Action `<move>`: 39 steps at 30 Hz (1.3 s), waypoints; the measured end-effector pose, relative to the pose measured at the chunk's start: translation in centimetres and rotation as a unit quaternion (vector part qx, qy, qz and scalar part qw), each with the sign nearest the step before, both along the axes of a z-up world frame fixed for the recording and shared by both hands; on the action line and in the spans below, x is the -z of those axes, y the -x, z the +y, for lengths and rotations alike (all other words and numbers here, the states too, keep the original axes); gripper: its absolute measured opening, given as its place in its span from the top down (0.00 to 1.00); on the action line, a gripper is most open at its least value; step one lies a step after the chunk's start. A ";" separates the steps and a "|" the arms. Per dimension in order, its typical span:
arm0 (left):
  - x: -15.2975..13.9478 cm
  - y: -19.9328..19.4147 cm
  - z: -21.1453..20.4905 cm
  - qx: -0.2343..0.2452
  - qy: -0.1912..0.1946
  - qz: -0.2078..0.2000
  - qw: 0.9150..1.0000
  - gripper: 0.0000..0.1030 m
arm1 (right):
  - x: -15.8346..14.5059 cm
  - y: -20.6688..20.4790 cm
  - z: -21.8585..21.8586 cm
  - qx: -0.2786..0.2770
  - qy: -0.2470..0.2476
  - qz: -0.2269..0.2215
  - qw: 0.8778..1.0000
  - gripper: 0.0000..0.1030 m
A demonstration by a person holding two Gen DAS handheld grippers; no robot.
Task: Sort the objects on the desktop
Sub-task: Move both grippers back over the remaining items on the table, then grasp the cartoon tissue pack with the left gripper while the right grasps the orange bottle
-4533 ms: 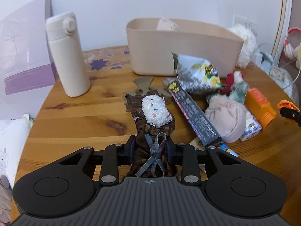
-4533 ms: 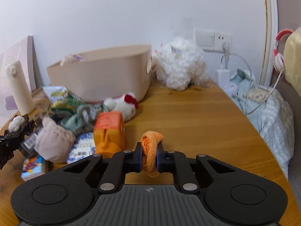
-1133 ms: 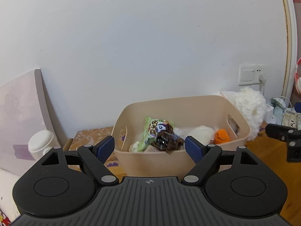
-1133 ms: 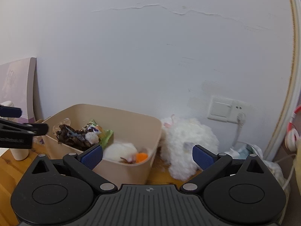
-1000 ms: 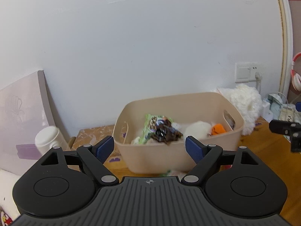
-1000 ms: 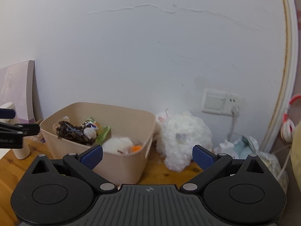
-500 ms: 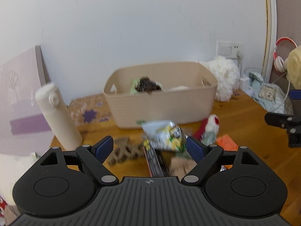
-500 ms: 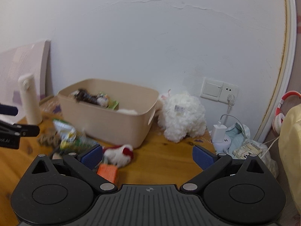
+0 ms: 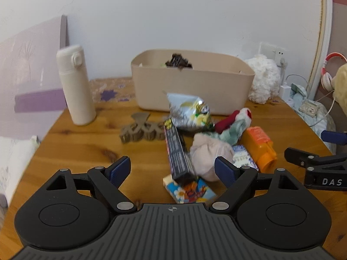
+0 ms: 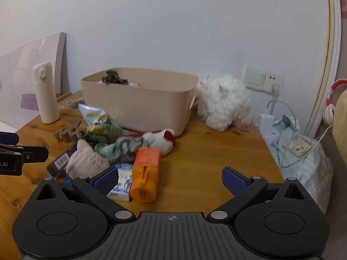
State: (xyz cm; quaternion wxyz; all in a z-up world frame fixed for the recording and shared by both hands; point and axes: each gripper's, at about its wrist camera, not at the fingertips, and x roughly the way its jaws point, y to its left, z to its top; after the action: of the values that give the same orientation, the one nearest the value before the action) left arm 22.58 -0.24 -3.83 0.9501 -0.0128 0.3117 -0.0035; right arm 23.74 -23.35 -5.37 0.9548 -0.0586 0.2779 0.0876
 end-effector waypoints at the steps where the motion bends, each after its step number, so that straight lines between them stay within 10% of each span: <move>1: 0.4 0.0 0.1 -0.001 0.005 0.004 1.000 0.17 | 0.3 -0.1 0.2 -0.002 0.003 0.002 1.000 0.00; 24: 6.1 -3.7 -1.6 -0.031 0.040 0.083 0.995 0.17 | 4.2 -5.0 2.1 0.005 0.022 0.008 1.000 0.02; 32: 6.6 -4.4 -2.2 -0.025 -0.010 0.082 0.996 0.17 | 5.4 -7.1 1.7 0.013 -0.010 0.032 0.999 0.31; 35: 6.5 -4.3 -2.2 -0.019 -0.013 0.078 0.997 0.27 | 5.8 -7.7 1.3 0.011 -0.026 0.059 0.998 0.60; 39: 6.3 -4.2 -2.0 -0.016 -0.014 0.075 0.997 0.43 | 6.3 -7.7 0.8 0.013 -0.047 0.065 0.997 0.65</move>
State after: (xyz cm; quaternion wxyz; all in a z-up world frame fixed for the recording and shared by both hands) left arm 26.76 -2.27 -10.18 0.9242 -0.0049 0.3814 0.0174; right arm 31.42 -22.52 -11.71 0.9375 -0.0042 0.3356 0.0915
